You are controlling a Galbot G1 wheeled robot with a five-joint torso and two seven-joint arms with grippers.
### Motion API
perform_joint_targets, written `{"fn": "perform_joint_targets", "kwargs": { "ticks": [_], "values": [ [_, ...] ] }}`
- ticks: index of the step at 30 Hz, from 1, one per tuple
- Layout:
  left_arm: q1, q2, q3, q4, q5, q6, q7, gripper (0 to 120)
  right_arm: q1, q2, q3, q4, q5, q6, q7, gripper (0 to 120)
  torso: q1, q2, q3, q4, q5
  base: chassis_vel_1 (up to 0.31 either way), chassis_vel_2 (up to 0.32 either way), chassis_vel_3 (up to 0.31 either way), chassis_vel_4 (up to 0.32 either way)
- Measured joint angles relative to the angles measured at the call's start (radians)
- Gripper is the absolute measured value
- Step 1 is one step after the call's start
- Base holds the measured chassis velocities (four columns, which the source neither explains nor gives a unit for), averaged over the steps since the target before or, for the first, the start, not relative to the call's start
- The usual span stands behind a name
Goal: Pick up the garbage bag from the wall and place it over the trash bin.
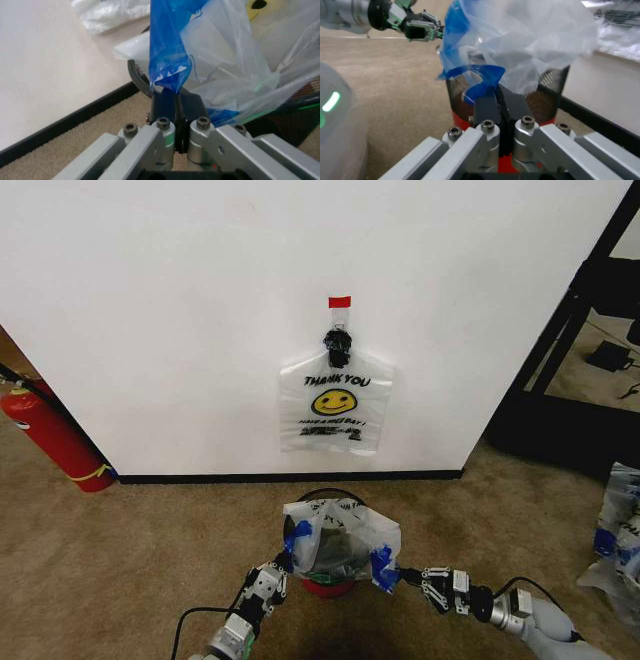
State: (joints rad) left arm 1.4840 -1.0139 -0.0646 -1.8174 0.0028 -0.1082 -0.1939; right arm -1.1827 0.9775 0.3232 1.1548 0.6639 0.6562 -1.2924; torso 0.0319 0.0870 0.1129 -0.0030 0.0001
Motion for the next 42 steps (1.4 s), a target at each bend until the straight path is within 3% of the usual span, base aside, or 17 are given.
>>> {"fn": "perform_joint_targets", "kwargs": {
  "ticks": [5, 12, 24, 30, 37, 42],
  "values": [
    [-0.016, -0.007, 0.005, 0.016, 0.002, -0.001, -0.003, 0, 0.001, 0.015, -0.008, -0.023, -0.005, 0.021, 0.058, 0, 0.000, 0.000, 0.000, -0.0001, 0.0000, 0.000, 0.000, 0.000, 0.000],
    [0.013, 0.007, 0.007, -0.032, 0.000, 0.005, -0.003, 0, -0.026, 0.015, -0.013, -0.005, 0.032, 0.021, 0.058, 0, 0.000, 0.000, 0.000, -0.0001, -0.0001, 0.000, 0.000, 0.000, 0.000],
    [0.057, 0.053, -0.031, -0.144, 0.011, 0.008, -0.026, 0, -0.162, -0.054, -0.002, 0.226, 0.120, -0.019, 0.062, 0, 0.000, 0.000, 0.000, 0.0000, -0.0002, 0.000, 0.000, 0.000, 0.000],
    [0.058, 0.074, -0.055, -0.117, 0.012, 0.010, -0.066, 0, -0.168, -0.039, 0.006, 0.199, 0.114, -0.012, 0.052, 0, 0.000, 0.000, 0.000, 0.0000, 0.0000, 0.000, 0.000, 0.000, 0.000],
    [0.055, 0.078, -0.046, -0.012, 0.040, -0.003, -0.078, 0, -0.138, -0.025, 0.007, 0.124, 0.119, 0.004, 0.051, 0, 0.000, 0.000, 0.000, 0.0001, -0.0001, 0.000, 0.000, 0.000, 0.000],
    [0.041, 0.068, -0.041, 0.016, 0.045, -0.009, -0.079, 0, -0.134, -0.024, 0.002, 0.120, 0.123, 0.004, 0.053, 0, 0.000, 0.000, 0.000, -0.0001, -0.0002, 0.000, 0.000, 0.000, 0.000]
  ]
}}
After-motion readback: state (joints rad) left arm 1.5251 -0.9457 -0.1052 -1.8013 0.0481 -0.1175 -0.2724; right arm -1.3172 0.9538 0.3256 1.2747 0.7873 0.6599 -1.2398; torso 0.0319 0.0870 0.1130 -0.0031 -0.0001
